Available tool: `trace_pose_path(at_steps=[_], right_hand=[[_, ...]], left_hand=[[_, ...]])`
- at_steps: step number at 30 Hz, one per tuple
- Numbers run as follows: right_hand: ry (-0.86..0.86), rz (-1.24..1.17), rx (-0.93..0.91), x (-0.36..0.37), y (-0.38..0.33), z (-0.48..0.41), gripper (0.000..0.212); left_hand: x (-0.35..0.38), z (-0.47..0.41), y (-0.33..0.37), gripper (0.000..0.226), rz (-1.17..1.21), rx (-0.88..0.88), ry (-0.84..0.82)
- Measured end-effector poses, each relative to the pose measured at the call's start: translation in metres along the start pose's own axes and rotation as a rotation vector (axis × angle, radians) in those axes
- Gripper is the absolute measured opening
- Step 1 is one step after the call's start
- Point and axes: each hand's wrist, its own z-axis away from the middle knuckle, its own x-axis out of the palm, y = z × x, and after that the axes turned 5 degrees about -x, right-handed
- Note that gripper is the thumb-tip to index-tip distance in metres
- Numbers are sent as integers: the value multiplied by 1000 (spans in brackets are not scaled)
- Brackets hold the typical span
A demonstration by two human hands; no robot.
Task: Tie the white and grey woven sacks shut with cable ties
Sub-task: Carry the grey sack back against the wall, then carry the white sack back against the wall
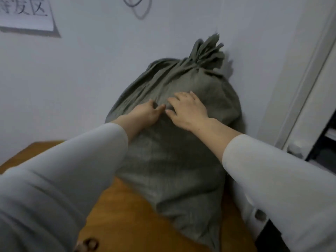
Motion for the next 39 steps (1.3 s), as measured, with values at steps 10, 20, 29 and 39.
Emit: trace_pose_path(at_steps=[10, 20, 29, 39], right_hand=[[-286, -156, -206, 52, -139, 101, 43], [-593, -277, -291, 114, -266, 142, 39], [-836, -352, -184, 202, -393, 164, 36], [-1132, -403, 120, 313, -475, 202, 33]], left_hand=[[26, 144, -111, 36, -216, -249, -76], [47, 212, -274, 37, -211, -555, -210], [46, 257, -432, 35, -175, -633, -339], [95, 252, -571, 45, -254, -538, -553]])
